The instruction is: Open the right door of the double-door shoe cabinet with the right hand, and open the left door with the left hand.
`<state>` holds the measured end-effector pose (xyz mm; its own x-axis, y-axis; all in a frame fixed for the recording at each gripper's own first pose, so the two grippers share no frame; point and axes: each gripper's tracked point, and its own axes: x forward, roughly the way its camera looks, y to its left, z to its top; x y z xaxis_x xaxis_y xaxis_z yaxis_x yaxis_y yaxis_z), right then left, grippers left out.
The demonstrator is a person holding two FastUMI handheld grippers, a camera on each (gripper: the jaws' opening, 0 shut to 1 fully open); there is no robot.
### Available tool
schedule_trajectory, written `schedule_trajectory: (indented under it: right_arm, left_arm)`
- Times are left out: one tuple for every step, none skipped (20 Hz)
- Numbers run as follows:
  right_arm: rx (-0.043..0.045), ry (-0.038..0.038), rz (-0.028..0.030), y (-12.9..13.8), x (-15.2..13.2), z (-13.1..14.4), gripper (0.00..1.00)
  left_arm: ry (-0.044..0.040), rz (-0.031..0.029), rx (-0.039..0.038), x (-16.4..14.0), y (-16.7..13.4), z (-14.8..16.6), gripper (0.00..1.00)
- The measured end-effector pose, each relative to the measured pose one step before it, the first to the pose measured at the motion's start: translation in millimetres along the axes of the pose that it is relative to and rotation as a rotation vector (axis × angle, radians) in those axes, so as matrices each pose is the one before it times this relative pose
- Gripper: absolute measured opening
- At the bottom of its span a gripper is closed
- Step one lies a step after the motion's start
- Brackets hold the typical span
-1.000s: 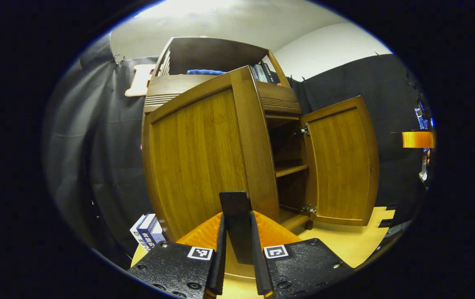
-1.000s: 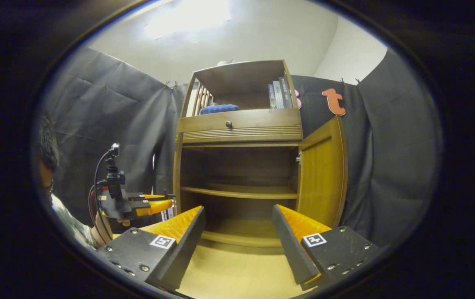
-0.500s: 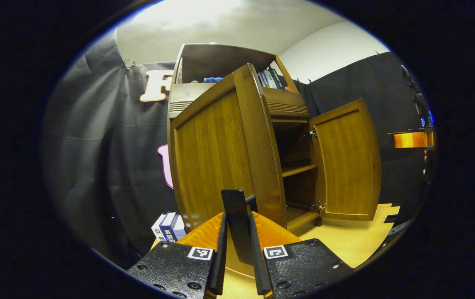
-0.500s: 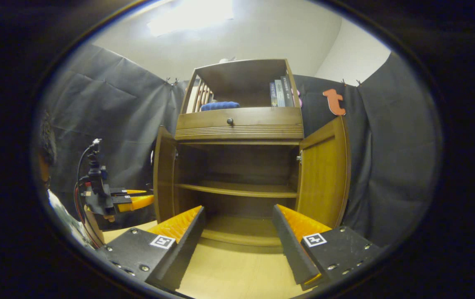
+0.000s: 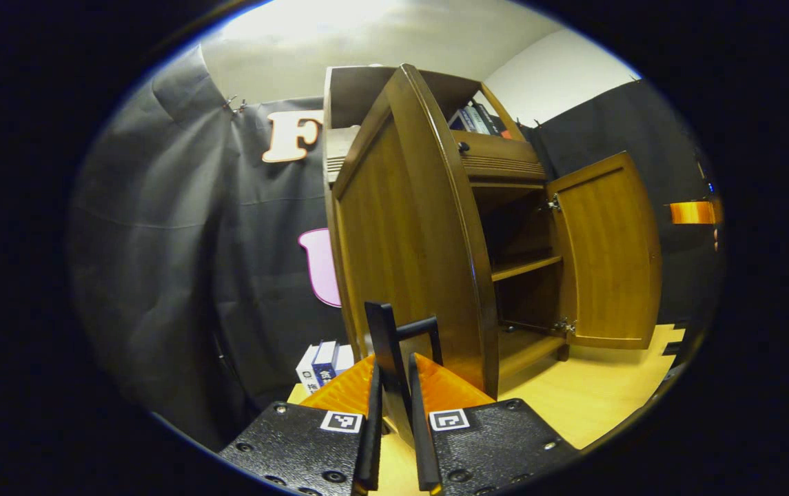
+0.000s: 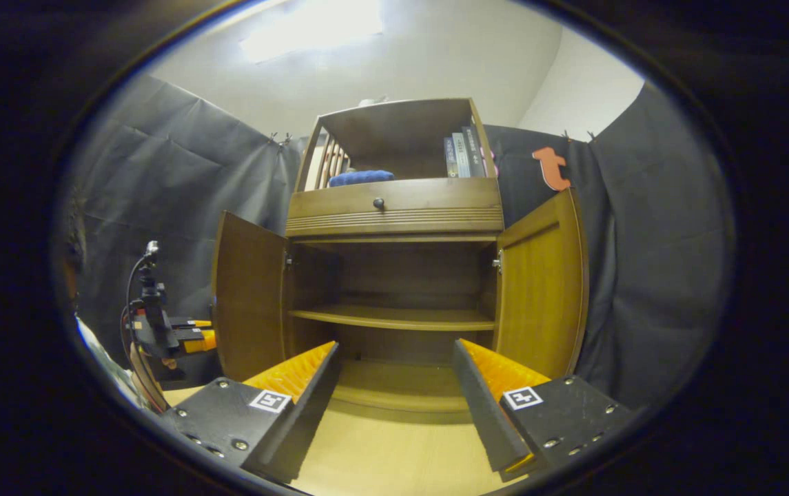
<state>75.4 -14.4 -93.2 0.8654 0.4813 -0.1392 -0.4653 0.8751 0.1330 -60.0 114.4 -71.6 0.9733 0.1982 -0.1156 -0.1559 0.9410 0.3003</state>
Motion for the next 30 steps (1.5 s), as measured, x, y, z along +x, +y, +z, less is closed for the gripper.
schedule_trajectory:
  right_arm:
    - [0.00554,-0.00129,-0.00032,0.76,1.57,-0.28,0.99]
    - [0.00518,-0.00062,0.00136,1.63,1.36,-0.66,0.99]
    - [0.00279,0.0011,0.00435,2.17,1.54,-0.62,0.99]
    - [0.00257,-0.00038,0.00485,2.38,2.26,-1.42,0.96]
    - [0.00083,0.00012,0.00391,2.44,2.2,-0.46,0.96]
    - [0.00054,-0.00145,0.00535,2.9,2.33,-0.46,0.94]
    - [0.00115,-0.00077,0.00536,3.31,3.64,-0.36,0.94]
    - [0.00056,0.00283,0.00374,1.91,2.94,-2.52,0.96]
    - [-0.00114,0.00289,0.00304,1.63,2.67,-1.15,0.94]
    - [-0.00163,0.00139,0.00339,2.12,2.78,-1.69,0.99]
    - [-0.00027,-0.00054,0.00343,2.04,1.95,-1.05,0.99]
    - [0.00041,-0.00084,0.00476,3.55,1.24,-1.04,0.99]
    - [0.00125,0.00138,0.00408,2.13,1.81,-1.34,0.99]
    - [-0.00073,0.00236,0.00046,1.4,0.86,-2.39,0.96]
    - [-0.00221,0.00345,-0.00082,0.66,1.0,-1.15,0.96]
    - [-0.00458,0.00343,0.00014,0.99,-1.13,-1.81,0.96]
    - [-0.00533,0.00112,-0.00009,1.02,-0.22,-0.08,0.96]
    - [-0.00642,0.00104,-0.00023,1.69,-3.15,2.11,0.99]
    - [-0.00612,-0.00266,0.00223,0.61,-0.64,0.45,0.99]
    - [-0.00374,-0.006,0.00432,0.88,0.44,0.14,0.99]
    - [-0.0014,-0.00371,0.00422,0.68,0.39,-0.63,0.98]
    - [-0.00036,-0.00263,0.0051,1.17,-0.13,-1.62,0.98]
    - [0.00098,0.00023,0.00699,0.94,0.47,-1.05,0.98]
    - [0.00192,0.00102,0.00577,1.57,0.16,-2.21,0.96]
    - [0.00171,0.00138,0.00281,0.96,0.6,-2.7,0.94]
    - [-0.00008,0.00099,0.00279,1.22,-0.29,-2.58,0.96]
    - [-0.00202,0.00003,0.00187,0.54,-1.32,-1.99,0.96]
    - [-0.00139,-0.00089,0.0022,1.49,-4.32,-3.16,0.96]
    - [-0.00083,-0.00001,0.00077,0.45,-5.36,-2.99,0.98]
    - [-0.00135,0.00257,-0.00133,-0.42,-3.62,-2.89,0.99]
  left_arm:
    - [0.00318,0.01109,0.00274,-1.09,9.98,-2.21,0.19]
    - [0.01218,0.00414,-0.00603,-1.06,6.92,-2.63,0.16]
    - [0.0062,-0.0029,-0.0138,-2.76,6.68,-0.56,0.14]
    - [0.00612,-0.00413,-0.01327,0.99,7.11,0.08,0.13]
    - [0.00407,-0.00913,-0.013,2.66,5.44,-0.27,0.11]
    - [-0.00314,-0.01184,-0.0176,1.66,4.9,0.56,0.07]
    - [0.00036,-0.01489,-0.01318,-1.93,5.28,-1.6,0.07]
    - [0.0093,-0.01598,-0.00897,-0.75,4.86,-1.81,0.06]
    - [0.00335,-0.01753,-0.01373,1.11,1.71,-0.09,0.06]
    - [0.0047,-0.01487,-0.0045,0.64,2.68,-0.08,0.06]
    - [-0.00253,-0.0117,0.00147,-0.83,1.89,-0.79,0.05]
    - [-0.00359,-0.00773,0.00092,0.13,0.51,0.6,0.06]
    - [-0.00491,-0.00529,-0.001,-1.75,0.65,-1.22,0.06]
    - [-0.0041,-0.00251,-0.00165,-2.36,0.99,0.66,0.08]
    - [-0.00123,-0.00028,-0.00119,-1.89,0.97,-1.26,0.08]
    - [-0.00617,0.00122,-0.00408,-0.21,-0.58,0.48,0.06]
    - [-0.01537,0.00155,-0.01101,-1.34,-1.24,0.9,0.06]
    - [-0.00715,0.01003,-0.00639,-3.14,1.59,1.25,0.12]
    - [0.00078,0.01204,0.00095,-5.76,4.07,-4.94,0.1]
    - [0.00218,0.00649,-0.00143,-2.94,0.25,0.95,0.1]
    - [-0.00674,0.00992,-0.00033,0.8,-4.27,3.06,0.11]
    - [-0.00515,0.01121,0.00193,-1.94,-2.62,3.73,0.16]
    - [-0.00467,0.017,0.00403,-3.8,-0.72,0.25,0.18]
    - [0.00604,0.01888,0.00194,-3.11,1.12,0.46,0.23]
    - [0.00443,0.01841,-0.00054,-5.12,3.46,-0.47,0.22]
    - [-0.0008,0.02591,0.00235,-1.76,3.85,1.29,0.3]
    - [0.0073,0.02512,-0.00299,-3.78,4.31,0.09,0.38]
    - [-0.00089,0.00543,-0.00319,-4.18,-1.12,2.19,0.46]
    - [-0.0049,0.006,-0.00786,-4.67,-2.17,4.58,0.51]
    - [-0.00186,0.01247,0.00004,-3.21,-0.51,3.21,0.53]
